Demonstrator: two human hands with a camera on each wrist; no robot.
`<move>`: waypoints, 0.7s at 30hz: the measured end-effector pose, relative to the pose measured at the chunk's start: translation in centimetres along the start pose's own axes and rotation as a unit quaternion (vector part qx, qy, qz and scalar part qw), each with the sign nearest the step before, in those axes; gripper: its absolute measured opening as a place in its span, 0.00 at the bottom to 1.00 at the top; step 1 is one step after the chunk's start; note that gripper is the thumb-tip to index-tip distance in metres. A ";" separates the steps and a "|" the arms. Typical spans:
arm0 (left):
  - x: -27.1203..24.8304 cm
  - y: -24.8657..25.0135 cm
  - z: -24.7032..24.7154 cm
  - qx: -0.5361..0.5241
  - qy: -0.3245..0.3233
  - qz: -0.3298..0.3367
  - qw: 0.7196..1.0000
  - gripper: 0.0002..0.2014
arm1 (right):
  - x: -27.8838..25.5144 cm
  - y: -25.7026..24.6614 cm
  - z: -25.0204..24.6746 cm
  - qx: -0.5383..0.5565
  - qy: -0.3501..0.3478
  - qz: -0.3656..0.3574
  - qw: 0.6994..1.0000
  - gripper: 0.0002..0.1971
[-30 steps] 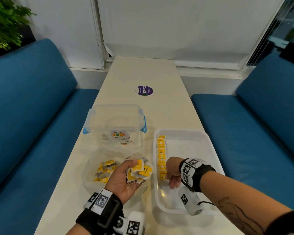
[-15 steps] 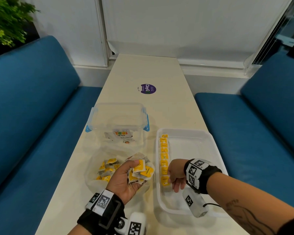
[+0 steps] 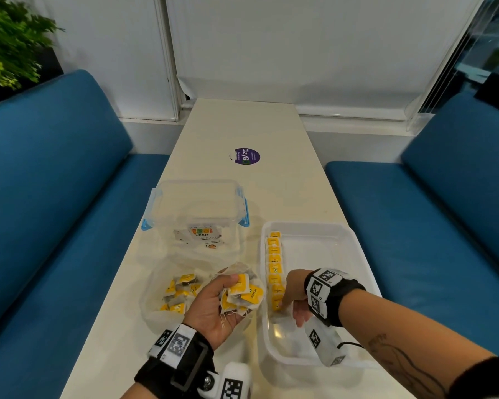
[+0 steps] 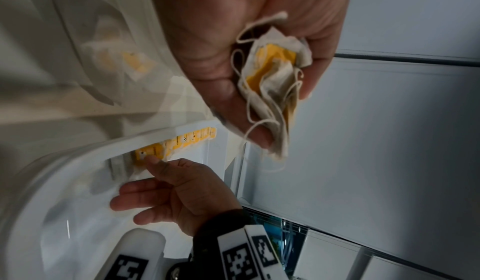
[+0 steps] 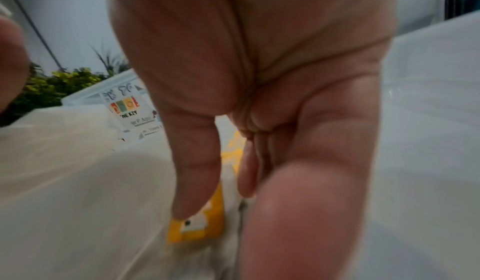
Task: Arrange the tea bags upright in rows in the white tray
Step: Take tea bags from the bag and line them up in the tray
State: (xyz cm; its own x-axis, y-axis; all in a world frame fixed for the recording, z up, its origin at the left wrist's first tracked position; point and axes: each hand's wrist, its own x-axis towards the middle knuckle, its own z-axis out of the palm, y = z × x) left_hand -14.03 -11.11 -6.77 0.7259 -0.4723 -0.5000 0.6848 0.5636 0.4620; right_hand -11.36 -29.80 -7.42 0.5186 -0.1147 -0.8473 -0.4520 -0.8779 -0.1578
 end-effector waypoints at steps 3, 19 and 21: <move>-0.2 0.3 0.5 0.000 -0.021 -0.003 1.000 0.14 | -1.8 -0.3 -1.2 0.014 0.074 -0.005 0.997 0.10; 1.0 -0.3 3.0 0.069 -0.017 -0.004 0.997 0.30 | -9.9 -0.2 0.6 0.198 0.288 -0.310 0.884 0.12; 1.1 -0.7 2.9 0.073 -0.005 -0.005 0.997 0.33 | -9.9 -0.4 1.1 0.227 0.295 -0.292 0.881 0.13</move>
State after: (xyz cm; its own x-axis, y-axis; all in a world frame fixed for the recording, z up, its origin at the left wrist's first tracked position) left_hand -13.47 -13.99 -5.51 0.7196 -0.4842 -0.4977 0.6930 0.4548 0.5594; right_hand -17.06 -27.78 0.47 0.9853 -0.0443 -0.1649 -0.1577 -0.6059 -0.7797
